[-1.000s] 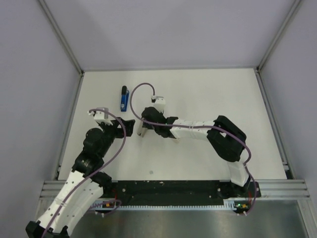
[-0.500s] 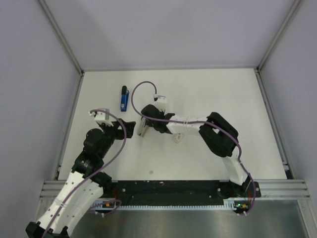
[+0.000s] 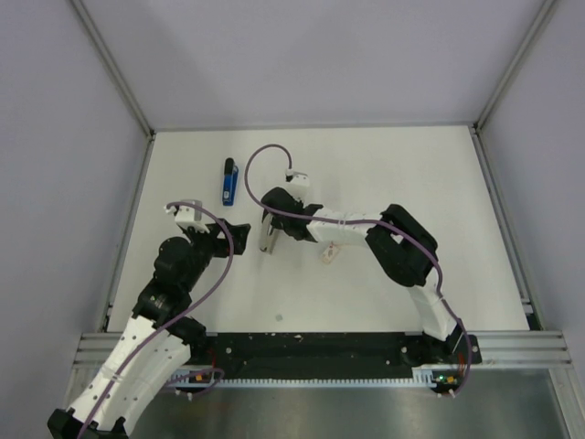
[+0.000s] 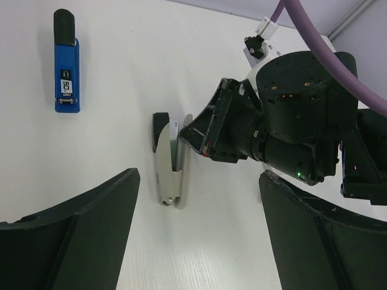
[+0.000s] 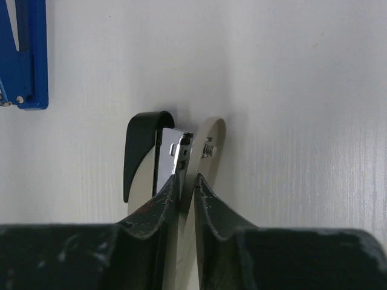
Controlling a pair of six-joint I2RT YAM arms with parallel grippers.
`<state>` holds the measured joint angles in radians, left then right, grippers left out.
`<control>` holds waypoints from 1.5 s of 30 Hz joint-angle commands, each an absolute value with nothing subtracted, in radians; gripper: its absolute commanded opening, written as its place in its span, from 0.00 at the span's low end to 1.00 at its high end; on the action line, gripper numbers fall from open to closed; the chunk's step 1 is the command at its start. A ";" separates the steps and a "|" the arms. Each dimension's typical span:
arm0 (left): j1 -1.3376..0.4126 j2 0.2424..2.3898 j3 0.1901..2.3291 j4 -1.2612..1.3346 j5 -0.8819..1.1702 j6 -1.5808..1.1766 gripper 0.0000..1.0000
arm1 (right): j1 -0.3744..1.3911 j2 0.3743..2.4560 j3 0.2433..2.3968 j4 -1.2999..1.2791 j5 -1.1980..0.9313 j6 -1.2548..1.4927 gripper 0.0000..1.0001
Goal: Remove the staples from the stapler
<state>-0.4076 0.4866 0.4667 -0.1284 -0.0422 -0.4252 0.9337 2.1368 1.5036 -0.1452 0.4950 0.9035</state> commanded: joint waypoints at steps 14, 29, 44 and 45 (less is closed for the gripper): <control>-0.411 0.512 0.454 -0.060 0.049 -0.437 0.91 | 0.914 2.040 1.404 -0.061 0.477 0.842 0.00; -0.410 0.526 0.430 0.029 0.198 -0.575 0.86 | 0.911 1.580 1.042 0.159 0.456 0.683 0.00; -0.411 0.543 0.390 0.319 0.446 -0.925 0.89 | 0.914 1.135 0.922 0.150 0.273 0.499 0.00; -0.410 0.554 0.381 0.359 0.457 -0.954 0.89 | 0.917 1.114 0.926 0.144 0.258 0.496 0.00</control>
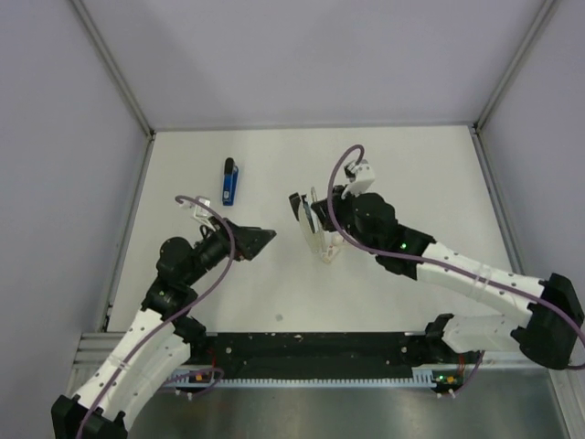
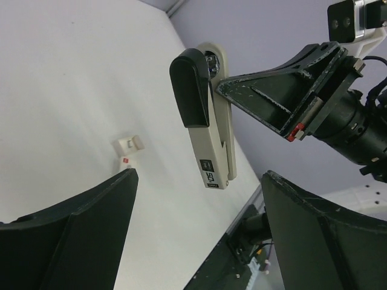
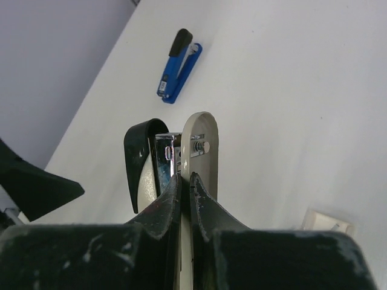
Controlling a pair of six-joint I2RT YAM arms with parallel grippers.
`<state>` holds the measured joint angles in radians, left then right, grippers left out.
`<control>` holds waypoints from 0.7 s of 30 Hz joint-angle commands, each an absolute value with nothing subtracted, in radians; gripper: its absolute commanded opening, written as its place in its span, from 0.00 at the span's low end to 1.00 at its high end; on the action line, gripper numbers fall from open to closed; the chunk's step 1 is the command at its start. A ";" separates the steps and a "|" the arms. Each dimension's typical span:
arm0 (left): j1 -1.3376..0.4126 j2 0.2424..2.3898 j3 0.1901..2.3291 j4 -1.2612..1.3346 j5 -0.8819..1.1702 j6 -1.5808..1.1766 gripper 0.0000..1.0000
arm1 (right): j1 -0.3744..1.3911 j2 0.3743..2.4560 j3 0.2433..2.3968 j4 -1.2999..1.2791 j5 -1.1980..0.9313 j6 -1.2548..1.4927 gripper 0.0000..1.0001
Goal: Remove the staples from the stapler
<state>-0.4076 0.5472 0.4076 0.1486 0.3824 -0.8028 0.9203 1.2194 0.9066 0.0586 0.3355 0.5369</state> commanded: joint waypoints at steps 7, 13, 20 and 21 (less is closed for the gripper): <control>-0.416 0.647 0.365 0.531 0.497 -1.071 0.86 | 0.966 1.071 0.995 0.098 0.189 0.477 0.00; -0.443 0.701 0.359 0.600 0.477 -1.092 0.84 | 1.023 1.084 1.029 0.094 0.186 0.466 0.00; -0.462 0.724 0.354 0.634 0.463 -1.095 0.83 | 1.052 1.146 1.066 0.090 0.181 0.471 0.00; -0.463 0.727 0.354 0.635 0.462 -1.095 0.82 | 1.052 1.153 1.068 0.094 0.179 0.471 0.00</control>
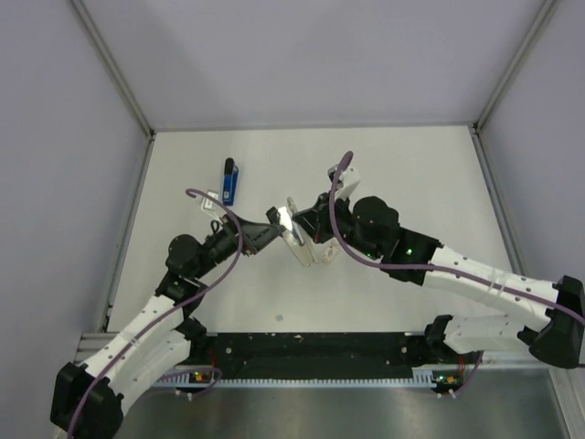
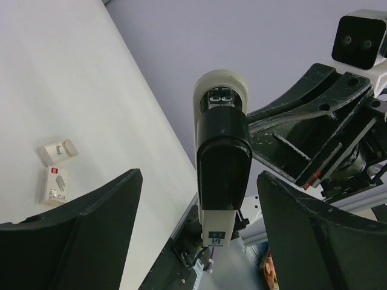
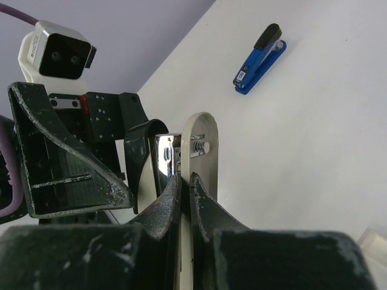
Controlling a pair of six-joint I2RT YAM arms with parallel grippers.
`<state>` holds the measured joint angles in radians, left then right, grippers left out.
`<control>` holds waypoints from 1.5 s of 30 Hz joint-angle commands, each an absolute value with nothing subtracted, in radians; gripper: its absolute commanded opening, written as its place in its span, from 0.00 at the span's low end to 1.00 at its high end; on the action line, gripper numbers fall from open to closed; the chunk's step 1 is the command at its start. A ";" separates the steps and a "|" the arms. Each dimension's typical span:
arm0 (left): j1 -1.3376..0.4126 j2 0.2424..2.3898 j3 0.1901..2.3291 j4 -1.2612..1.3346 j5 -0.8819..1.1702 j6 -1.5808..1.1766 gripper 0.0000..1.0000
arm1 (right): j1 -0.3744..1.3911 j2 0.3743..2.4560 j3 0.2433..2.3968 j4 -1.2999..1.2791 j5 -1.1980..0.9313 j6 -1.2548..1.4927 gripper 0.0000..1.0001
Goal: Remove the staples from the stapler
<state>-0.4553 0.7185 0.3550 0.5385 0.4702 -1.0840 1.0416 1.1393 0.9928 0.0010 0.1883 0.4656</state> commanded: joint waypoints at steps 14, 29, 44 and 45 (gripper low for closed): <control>-0.476 0.762 0.328 0.742 0.449 -1.114 0.56 | 1.071 1.180 1.086 0.080 0.155 0.472 0.00; -0.489 0.851 0.330 0.948 0.555 -1.042 0.00 | 1.077 1.125 1.043 0.028 0.134 0.442 0.00; -0.502 0.848 0.446 0.754 0.759 -0.804 0.00 | 1.075 0.859 0.974 -0.270 0.184 0.276 0.35; -0.500 0.845 0.460 0.720 0.785 -0.778 0.00 | 1.077 0.841 0.982 -0.309 0.181 0.269 0.40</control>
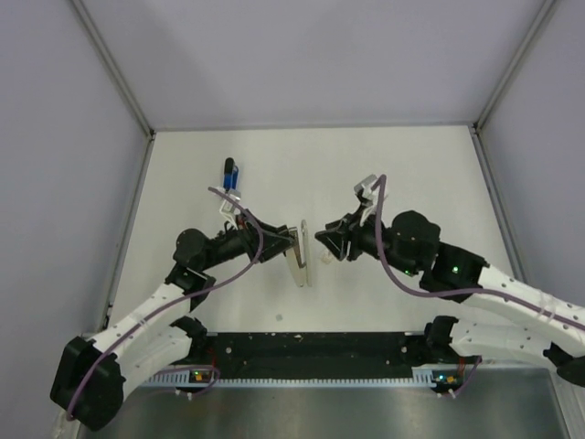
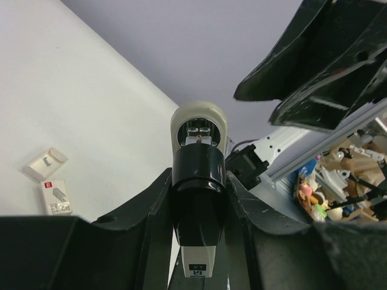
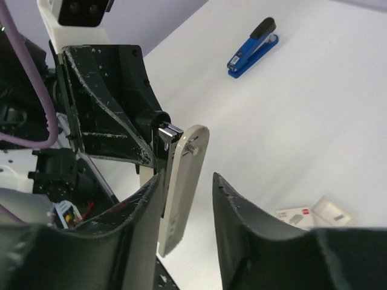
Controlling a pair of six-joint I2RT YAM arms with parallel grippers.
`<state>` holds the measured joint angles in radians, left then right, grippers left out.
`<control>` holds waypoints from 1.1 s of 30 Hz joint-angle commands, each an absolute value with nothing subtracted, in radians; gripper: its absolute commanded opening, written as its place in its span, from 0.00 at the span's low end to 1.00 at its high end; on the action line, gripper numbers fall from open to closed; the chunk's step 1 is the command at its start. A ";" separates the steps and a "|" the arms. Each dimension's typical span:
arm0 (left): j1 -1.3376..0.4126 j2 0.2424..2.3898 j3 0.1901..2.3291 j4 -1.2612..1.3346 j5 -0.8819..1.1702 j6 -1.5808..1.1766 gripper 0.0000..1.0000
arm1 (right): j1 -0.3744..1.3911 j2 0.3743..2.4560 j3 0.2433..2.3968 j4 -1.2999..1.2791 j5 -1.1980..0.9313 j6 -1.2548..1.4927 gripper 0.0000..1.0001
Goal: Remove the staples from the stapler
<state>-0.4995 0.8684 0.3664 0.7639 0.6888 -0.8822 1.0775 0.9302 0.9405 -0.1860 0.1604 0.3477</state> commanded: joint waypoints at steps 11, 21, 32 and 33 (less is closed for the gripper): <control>-0.523 0.873 0.584 0.410 1.054 -0.563 0.00 | 1.077 0.742 0.974 -0.468 -0.061 0.192 0.62; -0.701 0.951 0.661 0.197 1.112 -0.394 0.00 | 1.075 0.801 0.973 -0.448 -0.324 0.124 0.65; -0.784 0.977 0.716 0.057 1.065 -0.288 0.00 | 1.075 0.804 0.948 -0.449 -0.406 0.113 0.62; -0.788 0.979 0.719 0.055 1.066 -0.287 0.00 | 1.075 0.805 0.942 -0.448 -0.416 0.114 0.62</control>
<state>-0.7753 0.9825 0.6479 0.0280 1.0531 -0.3176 1.0771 0.8078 0.9489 -0.4732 -0.3553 0.1307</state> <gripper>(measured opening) 0.386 0.623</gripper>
